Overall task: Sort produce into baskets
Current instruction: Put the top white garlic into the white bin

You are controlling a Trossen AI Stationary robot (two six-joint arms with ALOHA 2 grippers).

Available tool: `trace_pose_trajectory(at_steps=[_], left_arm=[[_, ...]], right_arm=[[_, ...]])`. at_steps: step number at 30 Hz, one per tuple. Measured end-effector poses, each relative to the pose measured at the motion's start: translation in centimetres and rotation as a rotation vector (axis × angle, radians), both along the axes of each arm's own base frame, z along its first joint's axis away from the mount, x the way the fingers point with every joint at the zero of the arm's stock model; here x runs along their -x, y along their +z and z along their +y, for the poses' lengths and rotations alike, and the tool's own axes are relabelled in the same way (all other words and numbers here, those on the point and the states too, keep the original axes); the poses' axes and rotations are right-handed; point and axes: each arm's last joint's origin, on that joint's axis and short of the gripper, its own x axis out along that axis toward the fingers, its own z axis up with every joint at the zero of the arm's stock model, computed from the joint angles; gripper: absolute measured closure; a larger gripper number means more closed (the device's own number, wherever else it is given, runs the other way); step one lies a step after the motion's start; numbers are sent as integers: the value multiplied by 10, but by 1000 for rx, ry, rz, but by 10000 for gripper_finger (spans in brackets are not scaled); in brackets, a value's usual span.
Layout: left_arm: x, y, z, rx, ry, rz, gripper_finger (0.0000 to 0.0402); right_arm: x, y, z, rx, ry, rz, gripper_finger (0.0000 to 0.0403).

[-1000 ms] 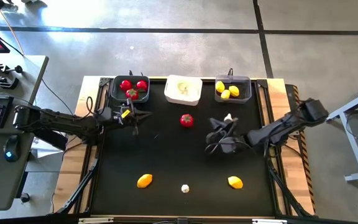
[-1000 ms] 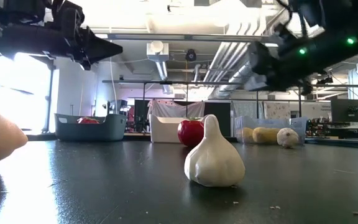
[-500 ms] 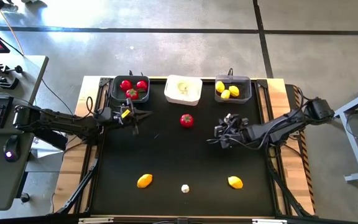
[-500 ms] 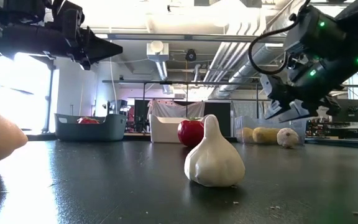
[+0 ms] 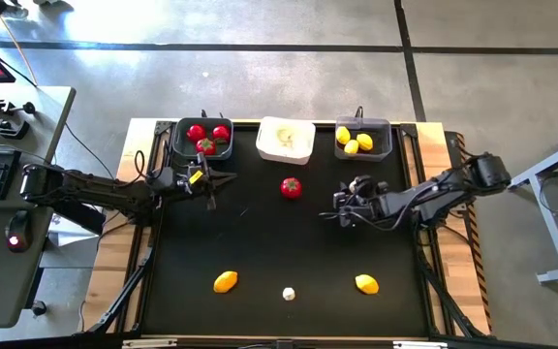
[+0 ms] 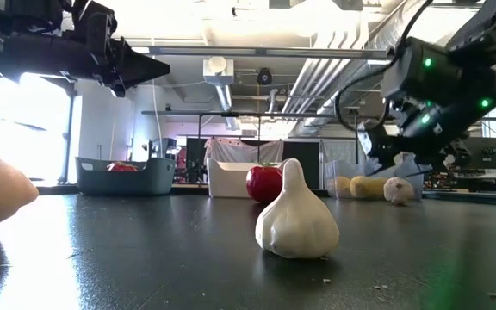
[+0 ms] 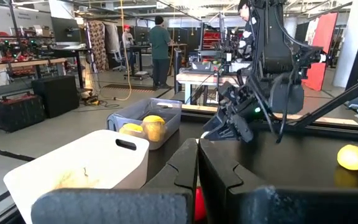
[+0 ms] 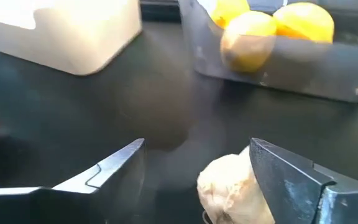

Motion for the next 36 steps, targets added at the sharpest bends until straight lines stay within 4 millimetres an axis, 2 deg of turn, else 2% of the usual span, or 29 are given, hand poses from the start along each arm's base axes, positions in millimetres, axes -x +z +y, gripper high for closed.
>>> trace_pose_trajectory(at_steps=[8,17,22,31,36], left_arm=[[0,0,0,-9,2,4,401],[0,-1,1,-8,23,14,401],[0,-2,1,-5,23,17,401],[0,-2,1,3,26,16,401],[0,-2,1,3,26,16,401]], right_arm=[[-1,-19,0,31,-73,0,161],[-2,-20,0,21,-76,-11,255],[-1,-18,0,18,-76,-16,292],[3,-2,0,-8,-26,5,299],[7,2,0,-3,-6,48,272]])
